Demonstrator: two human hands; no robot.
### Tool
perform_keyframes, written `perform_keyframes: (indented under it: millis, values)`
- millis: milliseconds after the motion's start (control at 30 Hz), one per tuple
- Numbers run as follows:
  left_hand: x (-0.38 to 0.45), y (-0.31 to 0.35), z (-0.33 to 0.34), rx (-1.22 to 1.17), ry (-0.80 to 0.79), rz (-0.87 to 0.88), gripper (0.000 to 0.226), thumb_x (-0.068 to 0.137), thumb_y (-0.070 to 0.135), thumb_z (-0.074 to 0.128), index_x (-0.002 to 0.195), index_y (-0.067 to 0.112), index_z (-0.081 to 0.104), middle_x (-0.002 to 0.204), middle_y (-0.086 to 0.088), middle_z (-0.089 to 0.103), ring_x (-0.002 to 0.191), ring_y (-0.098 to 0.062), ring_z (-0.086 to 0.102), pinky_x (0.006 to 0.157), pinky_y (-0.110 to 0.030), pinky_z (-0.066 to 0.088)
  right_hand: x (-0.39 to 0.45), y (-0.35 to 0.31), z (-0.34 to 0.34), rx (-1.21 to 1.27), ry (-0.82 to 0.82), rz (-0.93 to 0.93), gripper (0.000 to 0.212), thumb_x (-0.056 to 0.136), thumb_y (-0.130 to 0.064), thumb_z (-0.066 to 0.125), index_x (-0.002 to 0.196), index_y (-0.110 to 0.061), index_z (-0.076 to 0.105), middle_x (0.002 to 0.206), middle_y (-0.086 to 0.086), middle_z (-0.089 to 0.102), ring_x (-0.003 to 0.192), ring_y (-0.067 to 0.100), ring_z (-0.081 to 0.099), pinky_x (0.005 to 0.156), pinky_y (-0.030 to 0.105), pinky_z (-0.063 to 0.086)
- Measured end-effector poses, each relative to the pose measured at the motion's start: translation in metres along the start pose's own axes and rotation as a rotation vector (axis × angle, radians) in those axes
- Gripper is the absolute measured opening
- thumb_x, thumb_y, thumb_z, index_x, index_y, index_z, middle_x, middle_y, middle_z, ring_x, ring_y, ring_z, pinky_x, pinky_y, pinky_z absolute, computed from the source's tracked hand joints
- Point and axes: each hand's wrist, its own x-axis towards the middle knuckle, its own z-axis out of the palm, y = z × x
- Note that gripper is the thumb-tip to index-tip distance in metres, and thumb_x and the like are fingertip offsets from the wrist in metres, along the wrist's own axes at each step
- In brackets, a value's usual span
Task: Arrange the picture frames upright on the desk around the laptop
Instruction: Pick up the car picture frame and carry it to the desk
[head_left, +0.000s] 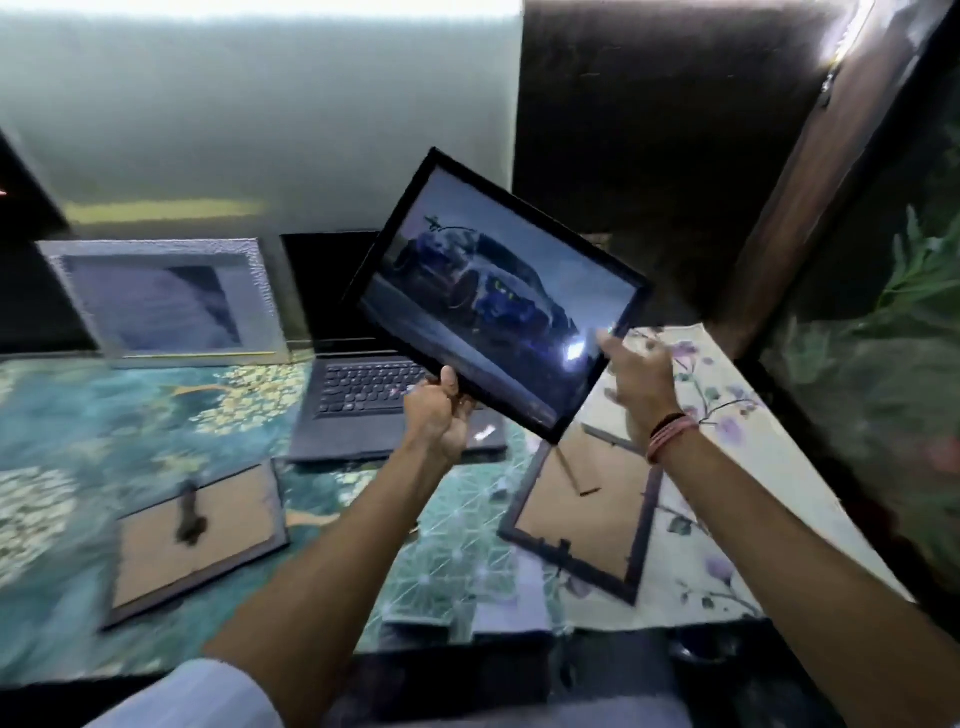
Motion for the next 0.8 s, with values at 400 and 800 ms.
perform_keyframes:
  millis: [400, 800]
  values:
    - [-0.061, 0.201, -0.223, -0.047, 0.158, 0.091, 0.011, 0.105, 0.005, 0.057, 0.096, 0.011, 0.059, 0.091, -0.007, 0.058, 0.081, -0.016, 0.058, 0.063, -0.027, 0.062, -0.168, -0.006, 0.179, 0.054, -0.300, -0.035, 0.025, 0.093, 0.001, 0.060, 0.102, -0.020, 0.070, 0.108, 0.010, 0.074, 0.099, 0.028, 0.066, 0.103, 0.057, 0.051]
    - [-0.021, 0.329, -0.387, 0.505, 0.455, 0.259, 0.037, 0.103, -0.007, 0.055, 0.139, -0.010, 0.059, 0.117, -0.015, 0.064, 0.099, -0.023, 0.061, 0.091, -0.034, 0.048, -0.209, 0.097, 0.343, -0.093, -0.431, 0.027, 0.019, 0.096, -0.001, 0.059, 0.108, -0.009, 0.071, 0.107, 0.014, 0.073, 0.094, 0.027, 0.068, 0.097, 0.050, 0.056]
